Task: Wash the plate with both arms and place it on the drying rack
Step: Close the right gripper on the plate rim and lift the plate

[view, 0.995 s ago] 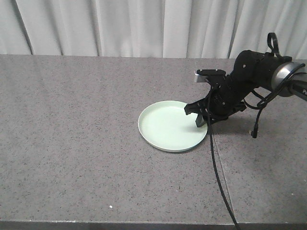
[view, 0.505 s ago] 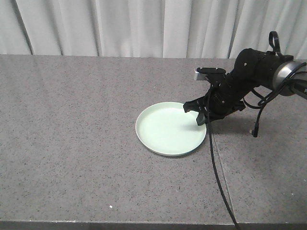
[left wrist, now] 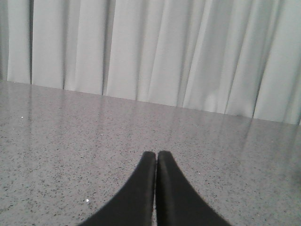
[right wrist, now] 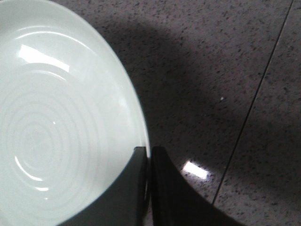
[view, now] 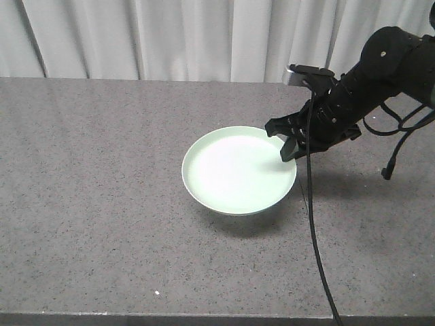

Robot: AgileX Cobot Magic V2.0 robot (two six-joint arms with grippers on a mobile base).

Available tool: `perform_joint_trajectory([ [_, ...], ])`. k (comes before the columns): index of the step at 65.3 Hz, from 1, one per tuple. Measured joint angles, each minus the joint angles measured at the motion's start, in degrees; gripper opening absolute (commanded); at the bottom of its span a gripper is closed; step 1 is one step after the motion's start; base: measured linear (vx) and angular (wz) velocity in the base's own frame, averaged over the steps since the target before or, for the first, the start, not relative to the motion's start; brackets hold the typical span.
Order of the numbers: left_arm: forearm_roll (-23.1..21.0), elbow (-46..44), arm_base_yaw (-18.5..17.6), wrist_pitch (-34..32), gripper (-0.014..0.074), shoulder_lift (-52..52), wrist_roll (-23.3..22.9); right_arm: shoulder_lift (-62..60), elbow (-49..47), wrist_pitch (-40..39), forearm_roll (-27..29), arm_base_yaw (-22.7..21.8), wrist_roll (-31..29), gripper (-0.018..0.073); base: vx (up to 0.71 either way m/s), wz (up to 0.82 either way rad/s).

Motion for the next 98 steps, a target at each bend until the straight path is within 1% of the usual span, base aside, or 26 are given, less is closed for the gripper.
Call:
perform_joint_trajectory([
  [8, 0.0, 0.0, 0.0, 0.0, -0.0007, 0.0, 0.0, -3.7, 4.6, -0.9, 1.5, 1.1, 0.0, -0.0004, 0.00, 0.00],
  [24, 0.0, 0.0, 0.0, 0.0, -0.0007, 0.0, 0.0, -12.9, 16.5, -4.3, 2.1, 6.1, 0.0, -0.0004, 0.00, 0.00],
  [33, 0.0, 0.0, 0.0, 0.0, -0.0007, 0.0, 0.0, -17.9, 20.7, -4.6, 2.2, 8.6, 0.0, -0.0004, 0.00, 0.00],
  [46, 0.0, 0.0, 0.0, 0.0, -0.0007, 0.0, 0.0, -25.0, 24.9, -4.8, 2.6, 9.4, 0.0, -0.0004, 0.00, 0.00],
  [65, 0.0, 0.0, 0.0, 0.0, -0.0007, 0.0, 0.0, -30.5, 25.7, -4.2, 2.8, 9.4, 0.0, -0.0004, 0.00, 0.00],
  [98, 0.0, 0.0, 0.0, 0.0, -0.0007, 0.0, 0.0, -30.7, 25.7, -4.1, 2.8, 9.4, 0.0, -0.0004, 0.00, 0.00],
])
